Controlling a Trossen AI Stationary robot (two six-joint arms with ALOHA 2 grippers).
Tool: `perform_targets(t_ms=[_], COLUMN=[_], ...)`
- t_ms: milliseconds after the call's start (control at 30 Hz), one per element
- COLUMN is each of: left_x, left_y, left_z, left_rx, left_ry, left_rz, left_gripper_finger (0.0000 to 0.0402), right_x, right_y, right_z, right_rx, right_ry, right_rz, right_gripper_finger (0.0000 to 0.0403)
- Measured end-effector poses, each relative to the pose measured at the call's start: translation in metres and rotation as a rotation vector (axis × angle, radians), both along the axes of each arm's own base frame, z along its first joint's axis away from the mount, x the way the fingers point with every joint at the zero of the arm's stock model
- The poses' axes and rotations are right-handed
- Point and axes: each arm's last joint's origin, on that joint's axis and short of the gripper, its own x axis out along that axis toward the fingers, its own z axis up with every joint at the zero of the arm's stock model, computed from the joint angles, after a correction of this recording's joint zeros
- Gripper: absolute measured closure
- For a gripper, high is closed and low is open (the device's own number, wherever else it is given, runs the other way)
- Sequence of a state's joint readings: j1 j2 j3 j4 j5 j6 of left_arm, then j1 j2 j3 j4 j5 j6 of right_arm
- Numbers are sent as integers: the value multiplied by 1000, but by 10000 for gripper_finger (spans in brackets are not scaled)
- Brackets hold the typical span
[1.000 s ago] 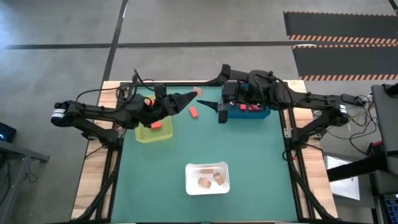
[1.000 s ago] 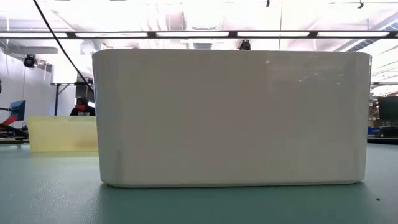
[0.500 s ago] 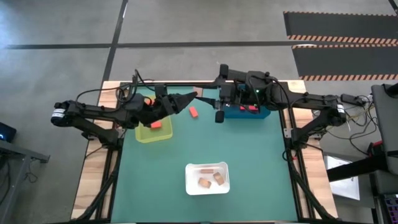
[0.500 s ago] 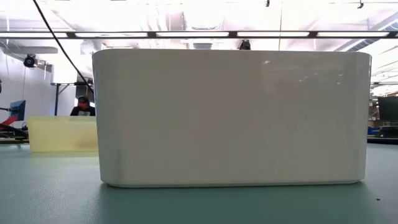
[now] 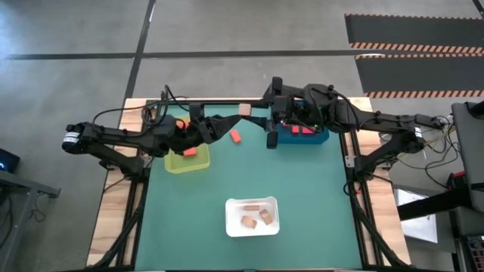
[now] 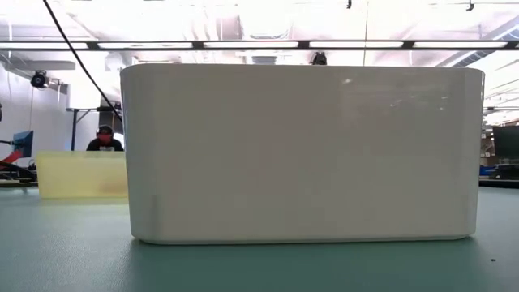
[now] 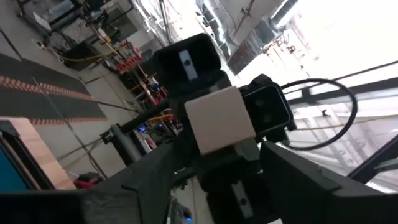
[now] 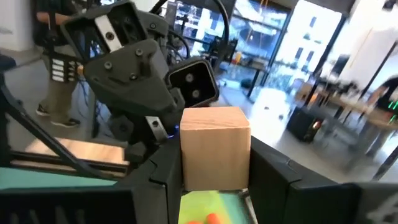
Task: Sort & place blocks by color
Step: Put the brown block into the white bin
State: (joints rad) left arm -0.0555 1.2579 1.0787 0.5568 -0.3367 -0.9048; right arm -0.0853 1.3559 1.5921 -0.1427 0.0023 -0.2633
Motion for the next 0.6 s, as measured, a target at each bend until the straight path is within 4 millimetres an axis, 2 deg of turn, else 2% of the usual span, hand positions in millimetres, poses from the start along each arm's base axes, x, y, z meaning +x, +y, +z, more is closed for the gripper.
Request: perform_targets(t_ms=[233, 400, 600], left_x=[-8, -18, -34], left_y=[0, 2, 6], left_z=[3, 0, -1], left_rx=[177, 279, 341], left_ry=[44, 191, 319], left_rz=[26, 50, 73], left_gripper_finger=[167, 166, 166], right_x=[-18, -31, -34], right_y=[3, 13, 28], right_z=[7, 15, 12], right_rx=[238, 397, 566], right_ry=[139, 293, 472], right_rz=[-14, -32, -68], right_gripper_finger=[280, 280, 280])
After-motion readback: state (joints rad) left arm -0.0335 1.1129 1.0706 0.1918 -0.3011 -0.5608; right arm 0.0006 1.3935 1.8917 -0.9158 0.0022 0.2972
